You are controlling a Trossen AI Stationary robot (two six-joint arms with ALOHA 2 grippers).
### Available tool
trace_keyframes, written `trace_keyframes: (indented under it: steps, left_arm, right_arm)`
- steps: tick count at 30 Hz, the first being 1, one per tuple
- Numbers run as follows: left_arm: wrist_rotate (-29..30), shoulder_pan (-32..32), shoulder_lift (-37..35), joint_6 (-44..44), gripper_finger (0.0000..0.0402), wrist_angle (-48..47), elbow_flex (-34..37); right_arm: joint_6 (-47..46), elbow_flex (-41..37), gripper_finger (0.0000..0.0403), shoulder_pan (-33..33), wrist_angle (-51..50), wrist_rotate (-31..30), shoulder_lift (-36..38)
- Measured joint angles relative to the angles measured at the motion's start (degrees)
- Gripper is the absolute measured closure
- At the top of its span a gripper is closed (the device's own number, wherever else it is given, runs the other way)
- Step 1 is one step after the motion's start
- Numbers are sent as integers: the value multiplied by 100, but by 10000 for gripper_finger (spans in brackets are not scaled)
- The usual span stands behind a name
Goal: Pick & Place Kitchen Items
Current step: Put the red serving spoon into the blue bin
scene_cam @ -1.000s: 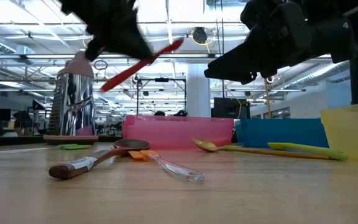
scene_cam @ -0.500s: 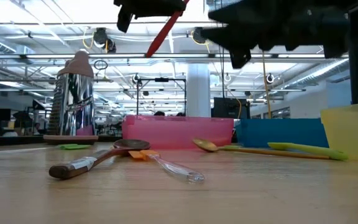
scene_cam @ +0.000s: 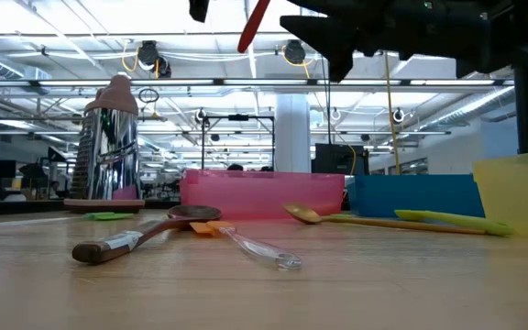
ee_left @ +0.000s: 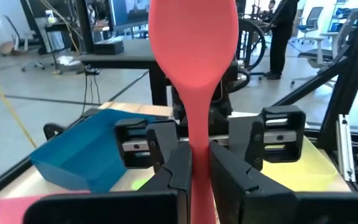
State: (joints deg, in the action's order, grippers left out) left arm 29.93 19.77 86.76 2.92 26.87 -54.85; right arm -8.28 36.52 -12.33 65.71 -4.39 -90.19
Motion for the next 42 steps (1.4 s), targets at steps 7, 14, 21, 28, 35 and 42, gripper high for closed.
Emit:
trace_keyframes:
  steps: [7, 14, 21, 28, 35, 42]
  left_arm:
    - [2, -26, 2, -126, 367, 38, 0]
    - [0, -26, 2, -129, 366, 29, 0]
    - [0, -26, 2, -129, 366, 31, 0]
    - [7, -31, 4, -230, 366, 30, 0]
    - [8, -26, 6, -242, 366, 29, 0]
    - [4, -26, 4, -153, 366, -110, 0]
  right_arm:
    - [170, 313, 243, 37, -63, 16, 0]
    - [342, 450, 243, 68, -77, 12, 0]
    - [340, 467, 253, 205, -169, 26, 0]
    - [342, 467, 314, 263, -296, 77, 0]
    - [604, 467, 375, 262, -295, 191, 0]
    - [617, 467, 369, 262, -439, 170, 0]
